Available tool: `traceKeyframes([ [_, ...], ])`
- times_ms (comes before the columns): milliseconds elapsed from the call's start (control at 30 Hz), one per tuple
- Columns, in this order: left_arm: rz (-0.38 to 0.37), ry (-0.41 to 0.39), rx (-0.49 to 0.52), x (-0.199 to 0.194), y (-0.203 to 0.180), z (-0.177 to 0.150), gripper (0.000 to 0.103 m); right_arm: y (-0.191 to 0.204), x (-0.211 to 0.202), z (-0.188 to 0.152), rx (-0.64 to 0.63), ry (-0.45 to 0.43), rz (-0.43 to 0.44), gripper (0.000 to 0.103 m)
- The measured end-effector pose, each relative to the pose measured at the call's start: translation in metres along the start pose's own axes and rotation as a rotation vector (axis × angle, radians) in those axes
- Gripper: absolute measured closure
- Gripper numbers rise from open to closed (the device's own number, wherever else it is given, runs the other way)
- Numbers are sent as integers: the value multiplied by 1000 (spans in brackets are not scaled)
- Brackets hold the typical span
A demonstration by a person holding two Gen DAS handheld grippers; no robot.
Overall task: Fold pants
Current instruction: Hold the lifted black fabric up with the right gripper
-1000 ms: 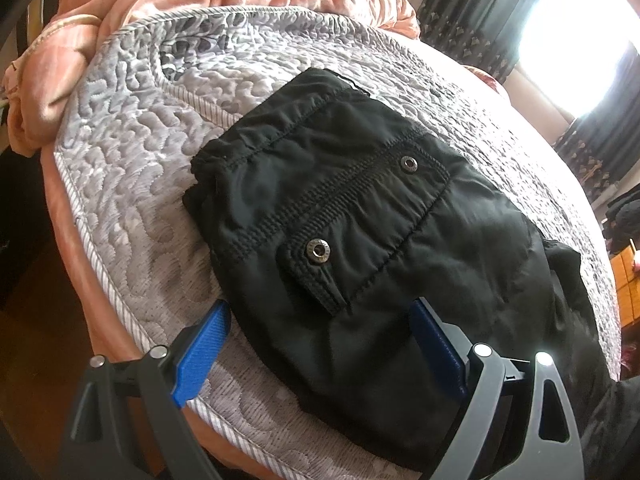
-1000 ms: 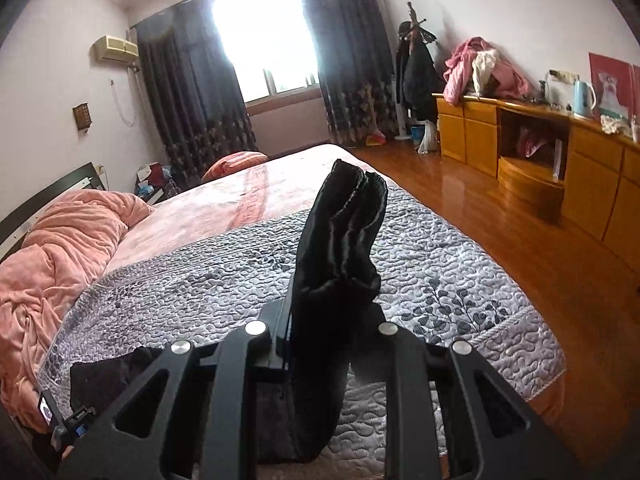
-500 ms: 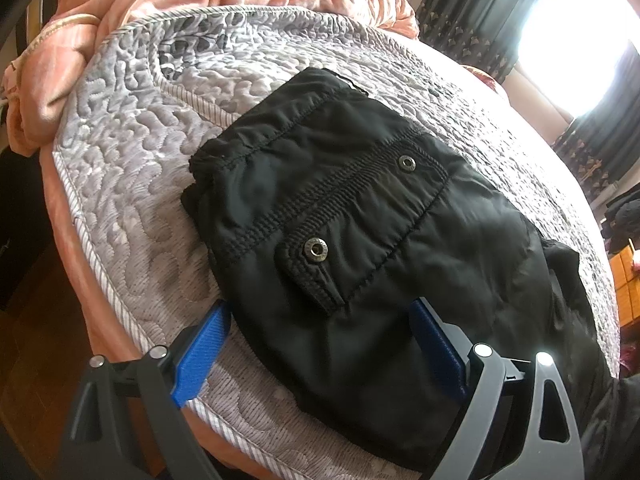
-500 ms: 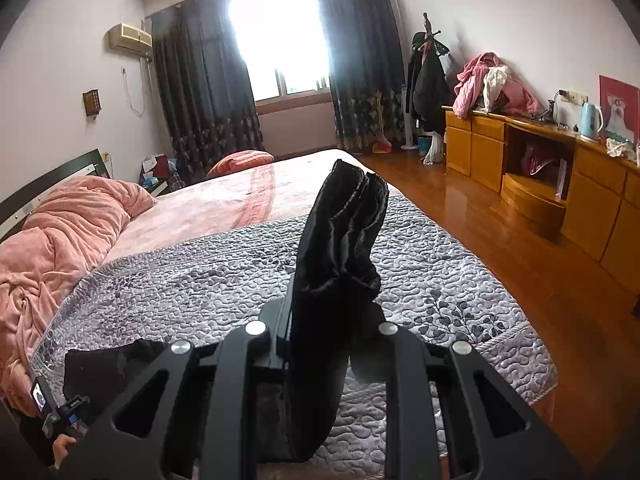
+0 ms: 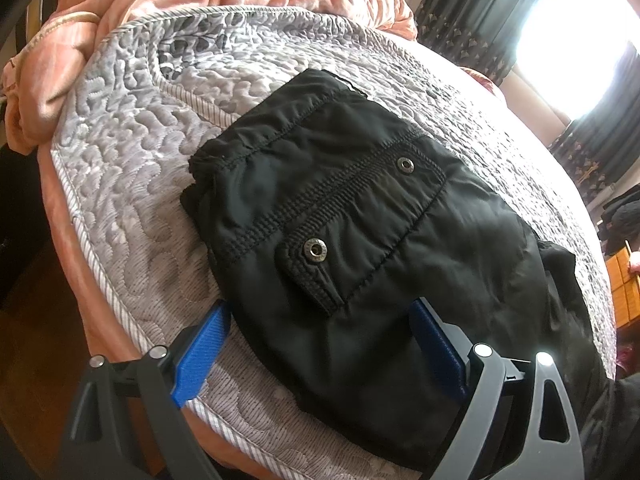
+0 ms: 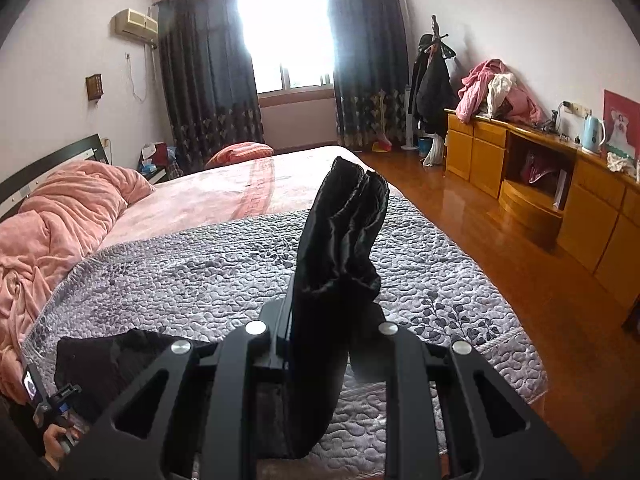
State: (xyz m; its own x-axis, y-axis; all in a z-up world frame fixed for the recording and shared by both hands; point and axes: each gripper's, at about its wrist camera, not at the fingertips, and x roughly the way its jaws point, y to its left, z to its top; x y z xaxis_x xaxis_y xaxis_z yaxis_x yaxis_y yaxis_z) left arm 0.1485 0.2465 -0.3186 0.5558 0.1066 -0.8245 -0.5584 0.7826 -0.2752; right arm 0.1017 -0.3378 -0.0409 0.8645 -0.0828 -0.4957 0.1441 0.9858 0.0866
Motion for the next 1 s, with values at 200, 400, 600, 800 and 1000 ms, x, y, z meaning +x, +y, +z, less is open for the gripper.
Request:
traceKeyframes([
  [200,-7,-2,-1,-1,-1,-1,12,19,4,2,-81,14,-10,83],
  [400,-27,-1,-10,-2,0,-1,11,46,8,-1,-177,27,-26,83],
  [600,-43,-7,-20,-4,0,-2,11,76,16,-6,-269,44,-32,83],
  [800,-56,-9,-32,-7,1,-2,11,103,26,-9,-328,64,-27,83],
  [1000,-72,-8,-45,-8,1,-4,11,127,35,-16,-382,90,-24,83],
])
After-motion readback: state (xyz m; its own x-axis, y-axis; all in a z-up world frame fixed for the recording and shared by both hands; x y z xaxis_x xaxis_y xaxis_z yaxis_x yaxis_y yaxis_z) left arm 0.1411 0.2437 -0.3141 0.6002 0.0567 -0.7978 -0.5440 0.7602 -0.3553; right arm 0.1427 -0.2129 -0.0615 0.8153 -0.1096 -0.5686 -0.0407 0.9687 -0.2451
